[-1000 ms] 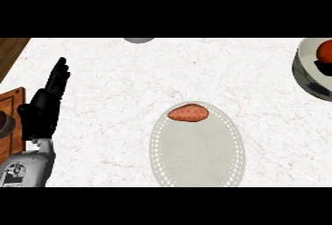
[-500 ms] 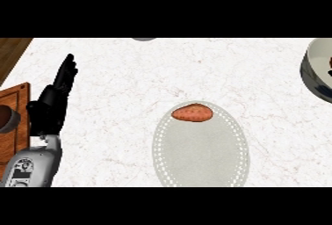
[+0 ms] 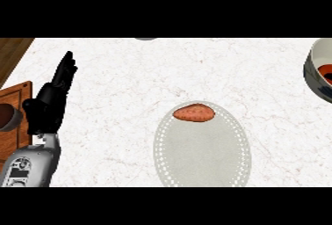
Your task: Pick the tomato from the placemat and place it in the bowl
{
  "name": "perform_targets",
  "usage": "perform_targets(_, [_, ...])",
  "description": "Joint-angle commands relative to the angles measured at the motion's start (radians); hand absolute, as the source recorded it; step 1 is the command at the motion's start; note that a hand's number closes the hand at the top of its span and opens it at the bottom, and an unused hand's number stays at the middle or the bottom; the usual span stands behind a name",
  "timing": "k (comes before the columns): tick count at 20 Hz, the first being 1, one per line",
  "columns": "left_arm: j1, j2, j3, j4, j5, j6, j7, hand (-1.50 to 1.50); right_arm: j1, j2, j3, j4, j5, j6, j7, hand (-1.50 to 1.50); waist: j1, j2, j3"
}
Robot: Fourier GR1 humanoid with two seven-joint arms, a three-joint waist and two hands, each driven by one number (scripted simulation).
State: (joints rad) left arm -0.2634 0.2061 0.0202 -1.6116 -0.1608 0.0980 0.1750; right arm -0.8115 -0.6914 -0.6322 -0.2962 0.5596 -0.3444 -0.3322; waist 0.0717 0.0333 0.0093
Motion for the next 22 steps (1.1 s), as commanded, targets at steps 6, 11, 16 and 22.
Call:
perform_targets(6, [-0.013,0.000,0.016,0.025,-0.005,0.009,-0.002,0.00,-0.008,-0.081,-0.127,0.062,-0.131,0.098,-0.137,-1.50,-0.022,-0.007,-0.003])
perform_targets(11, [0.027,0.019,0.034,-0.001,0.016,-0.016,-0.009,0.00,0.065,-0.151,-0.195,0.095,-0.208,0.228,-0.192,-1.50,-0.032,-0.015,-0.003])
perform_targets(16, [0.038,-0.005,0.025,0.031,-0.014,0.014,-0.032,0.00,0.143,-0.197,-0.243,0.107,-0.280,0.413,-0.275,-1.50,-0.051,-0.020,-0.004])
perform_targets(22, [0.044,-0.004,0.031,-0.017,-0.016,0.011,0.011,0.00,0.268,-0.177,-0.219,0.088,-0.310,0.542,-0.370,-1.50,-0.060,-0.028,-0.006])
